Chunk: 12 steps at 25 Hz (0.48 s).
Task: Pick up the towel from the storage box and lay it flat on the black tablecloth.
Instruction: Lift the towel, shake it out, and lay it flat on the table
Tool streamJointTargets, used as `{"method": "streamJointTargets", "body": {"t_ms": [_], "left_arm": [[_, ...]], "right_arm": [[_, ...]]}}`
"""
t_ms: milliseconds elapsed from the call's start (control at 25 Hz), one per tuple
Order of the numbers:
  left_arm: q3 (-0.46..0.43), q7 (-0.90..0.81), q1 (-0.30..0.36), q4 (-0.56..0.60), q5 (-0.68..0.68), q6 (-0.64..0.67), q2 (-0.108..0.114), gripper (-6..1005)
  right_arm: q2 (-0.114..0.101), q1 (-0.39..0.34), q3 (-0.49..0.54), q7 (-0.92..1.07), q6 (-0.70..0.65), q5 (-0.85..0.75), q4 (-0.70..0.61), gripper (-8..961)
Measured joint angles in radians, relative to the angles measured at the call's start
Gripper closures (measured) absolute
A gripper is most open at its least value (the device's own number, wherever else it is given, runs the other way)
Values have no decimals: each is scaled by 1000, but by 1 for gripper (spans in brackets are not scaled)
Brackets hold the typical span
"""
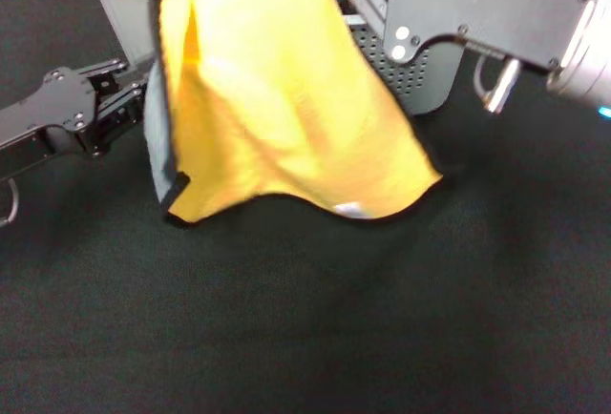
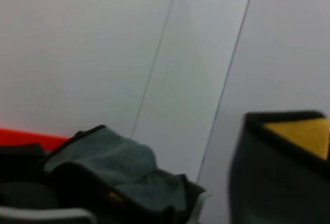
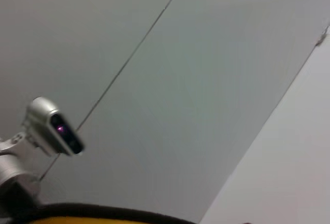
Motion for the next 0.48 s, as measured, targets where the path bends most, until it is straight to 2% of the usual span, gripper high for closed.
{"method": "streamJointTargets", "body": {"t_ms": [80, 280, 480], "left_arm": [[-1, 1, 8, -1, 0, -19, 0, 707], [-45, 2, 16, 1, 6, -40, 2, 683], [-52, -8, 16, 9, 5, -36, 24, 658]], "right_arm": [[-2, -4, 26, 54, 1, -48, -46, 954], [-4, 1, 124, 312, -8, -288, -182, 954], [-7, 46, 182, 520, -27, -458, -241, 954]]}}
